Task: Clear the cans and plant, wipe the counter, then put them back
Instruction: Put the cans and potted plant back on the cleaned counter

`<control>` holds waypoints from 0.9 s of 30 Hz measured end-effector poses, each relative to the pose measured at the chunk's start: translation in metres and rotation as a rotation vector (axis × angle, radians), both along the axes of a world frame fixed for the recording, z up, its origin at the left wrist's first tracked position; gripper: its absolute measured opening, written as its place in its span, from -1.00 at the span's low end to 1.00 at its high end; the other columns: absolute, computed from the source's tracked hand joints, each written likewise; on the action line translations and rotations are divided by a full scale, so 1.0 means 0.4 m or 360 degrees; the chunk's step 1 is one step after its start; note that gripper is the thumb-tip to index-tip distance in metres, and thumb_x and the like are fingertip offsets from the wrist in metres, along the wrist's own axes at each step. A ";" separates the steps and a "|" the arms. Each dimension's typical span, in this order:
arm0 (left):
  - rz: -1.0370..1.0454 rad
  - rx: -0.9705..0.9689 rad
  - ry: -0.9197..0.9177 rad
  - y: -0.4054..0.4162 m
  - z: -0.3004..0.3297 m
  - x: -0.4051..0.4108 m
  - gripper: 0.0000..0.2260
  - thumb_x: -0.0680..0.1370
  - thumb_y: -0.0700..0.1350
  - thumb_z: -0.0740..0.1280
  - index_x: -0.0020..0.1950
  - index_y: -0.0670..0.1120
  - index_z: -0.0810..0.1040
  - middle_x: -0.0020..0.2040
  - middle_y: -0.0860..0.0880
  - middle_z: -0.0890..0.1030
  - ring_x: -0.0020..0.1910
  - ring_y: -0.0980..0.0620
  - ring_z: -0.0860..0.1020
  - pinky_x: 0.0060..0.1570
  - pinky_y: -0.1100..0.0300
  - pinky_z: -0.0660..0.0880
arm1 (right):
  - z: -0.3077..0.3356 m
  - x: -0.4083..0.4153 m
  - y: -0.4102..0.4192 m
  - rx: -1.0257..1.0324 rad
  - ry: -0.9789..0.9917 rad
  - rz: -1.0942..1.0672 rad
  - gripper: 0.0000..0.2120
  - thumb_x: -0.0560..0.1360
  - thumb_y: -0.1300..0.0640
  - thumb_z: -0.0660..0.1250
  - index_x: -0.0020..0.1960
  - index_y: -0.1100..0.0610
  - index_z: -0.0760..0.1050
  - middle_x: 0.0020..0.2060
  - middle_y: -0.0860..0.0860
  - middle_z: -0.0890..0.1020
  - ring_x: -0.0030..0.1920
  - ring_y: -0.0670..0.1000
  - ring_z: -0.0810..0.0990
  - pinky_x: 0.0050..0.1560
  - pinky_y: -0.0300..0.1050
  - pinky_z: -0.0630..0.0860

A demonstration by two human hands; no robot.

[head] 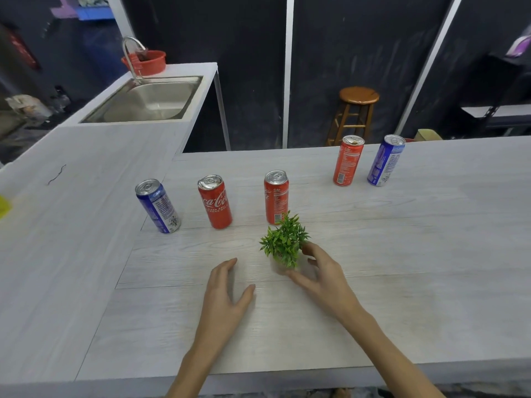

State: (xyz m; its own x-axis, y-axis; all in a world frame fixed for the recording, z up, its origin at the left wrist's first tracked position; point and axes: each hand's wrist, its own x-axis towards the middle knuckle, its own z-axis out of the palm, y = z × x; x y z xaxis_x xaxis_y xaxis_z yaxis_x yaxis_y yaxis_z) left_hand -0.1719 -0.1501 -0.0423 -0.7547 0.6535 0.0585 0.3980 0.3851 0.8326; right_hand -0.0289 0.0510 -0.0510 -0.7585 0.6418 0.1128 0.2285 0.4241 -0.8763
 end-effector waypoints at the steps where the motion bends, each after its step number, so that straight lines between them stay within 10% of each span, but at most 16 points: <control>1: 0.0002 0.0009 -0.0006 -0.001 -0.002 0.019 -0.45 0.55 -0.06 0.50 0.50 0.00 0.40 0.39 0.13 0.44 0.42 0.17 0.40 0.47 0.16 0.34 | -0.002 0.011 0.002 0.0010 -0.0004 -0.0021 -0.29 0.48 -0.14 0.55 0.54 0.00 0.39 0.38 -0.13 0.56 0.37 -0.19 0.52 0.38 -0.22 0.49; 12: -0.0135 0.0108 0.0019 0.089 -0.023 0.256 -0.56 0.54 -0.11 0.51 0.38 0.06 0.47 0.34 0.15 0.46 0.40 0.19 0.39 0.32 0.51 0.22 | -0.005 0.175 0.084 0.0000 -0.0038 -0.0240 -0.31 0.50 -0.13 0.53 0.55 -0.03 0.37 0.40 -0.13 0.54 0.41 -0.16 0.51 0.43 -0.06 0.49; 22: -0.0186 0.0055 0.0019 0.378 -0.016 0.344 -0.49 0.57 -0.01 0.47 0.48 0.07 0.39 0.39 0.19 0.41 0.45 0.27 0.32 0.41 0.44 0.20 | 0.013 0.316 0.314 0.0046 -0.0123 -0.0312 -0.35 0.56 -0.10 0.47 0.58 -0.03 0.33 0.44 -0.17 0.48 0.41 -0.24 0.43 0.36 -0.38 0.32; 27: -0.0134 0.0045 0.0013 0.572 0.003 0.340 -0.45 0.56 -0.03 0.47 0.51 -0.01 0.37 0.44 0.09 0.40 0.48 0.15 0.34 0.47 0.25 0.26 | 0.032 0.341 0.457 0.0070 -0.0122 -0.0333 -0.34 0.57 -0.09 0.46 0.60 -0.02 0.31 0.47 -0.13 0.45 0.45 -0.17 0.41 0.42 -0.22 0.34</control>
State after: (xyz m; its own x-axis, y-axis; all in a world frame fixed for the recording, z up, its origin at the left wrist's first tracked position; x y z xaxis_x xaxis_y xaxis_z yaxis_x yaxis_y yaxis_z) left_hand -0.0360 0.0787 -0.0409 -0.6964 0.7128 0.0837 0.4349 0.3264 0.8392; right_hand 0.1076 0.2338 -0.0381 -0.6170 0.7816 0.0914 0.3804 0.3979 -0.8348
